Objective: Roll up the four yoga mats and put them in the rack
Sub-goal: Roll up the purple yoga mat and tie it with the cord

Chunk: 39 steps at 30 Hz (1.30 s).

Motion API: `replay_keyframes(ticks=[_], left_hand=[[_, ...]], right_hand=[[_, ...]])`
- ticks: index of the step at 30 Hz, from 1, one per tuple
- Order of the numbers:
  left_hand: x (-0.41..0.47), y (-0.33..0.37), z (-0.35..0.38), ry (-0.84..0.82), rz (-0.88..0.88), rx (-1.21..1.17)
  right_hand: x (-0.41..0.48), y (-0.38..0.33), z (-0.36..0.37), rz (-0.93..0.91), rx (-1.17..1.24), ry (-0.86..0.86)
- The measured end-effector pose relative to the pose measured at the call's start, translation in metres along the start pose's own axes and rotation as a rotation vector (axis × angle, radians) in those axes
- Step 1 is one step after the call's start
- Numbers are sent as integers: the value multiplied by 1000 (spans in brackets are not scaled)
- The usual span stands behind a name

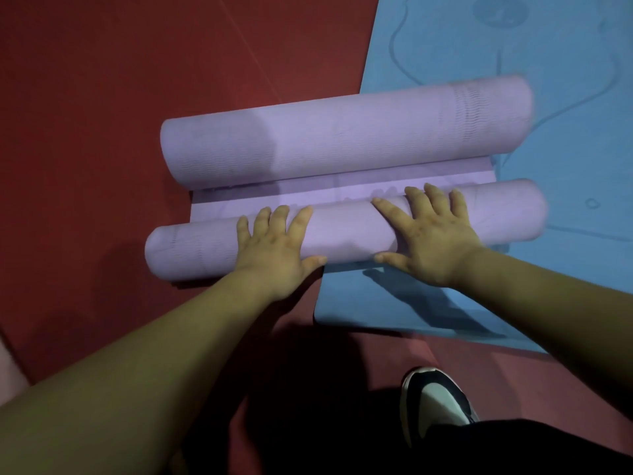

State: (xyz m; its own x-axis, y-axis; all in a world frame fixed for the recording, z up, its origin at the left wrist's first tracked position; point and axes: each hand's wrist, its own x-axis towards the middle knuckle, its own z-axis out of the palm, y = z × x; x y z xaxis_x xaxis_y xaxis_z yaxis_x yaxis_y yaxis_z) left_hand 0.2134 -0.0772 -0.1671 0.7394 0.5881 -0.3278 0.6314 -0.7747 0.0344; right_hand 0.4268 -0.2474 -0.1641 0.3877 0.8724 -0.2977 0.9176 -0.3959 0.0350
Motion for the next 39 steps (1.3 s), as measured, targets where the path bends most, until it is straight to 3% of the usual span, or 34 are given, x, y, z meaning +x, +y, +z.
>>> replay_keyframes(ticks=[6, 12, 17, 29, 39], left_hand=[[7, -1, -8, -39, -7, -27], [-8, 3, 12, 102, 5, -18], [5, -2, 8, 89, 13, 0], [34, -11, -8, 42, 37, 80], [9, -23, -16, 33, 222, 110]], right_hand=[[9, 4, -5, -17, -12, -4], [16, 7, -13, -18, -24, -49], [10, 8, 8, -46, -43, 90], [36, 16, -15, -76, -66, 23], [3, 14, -21, -116, 20, -30]])
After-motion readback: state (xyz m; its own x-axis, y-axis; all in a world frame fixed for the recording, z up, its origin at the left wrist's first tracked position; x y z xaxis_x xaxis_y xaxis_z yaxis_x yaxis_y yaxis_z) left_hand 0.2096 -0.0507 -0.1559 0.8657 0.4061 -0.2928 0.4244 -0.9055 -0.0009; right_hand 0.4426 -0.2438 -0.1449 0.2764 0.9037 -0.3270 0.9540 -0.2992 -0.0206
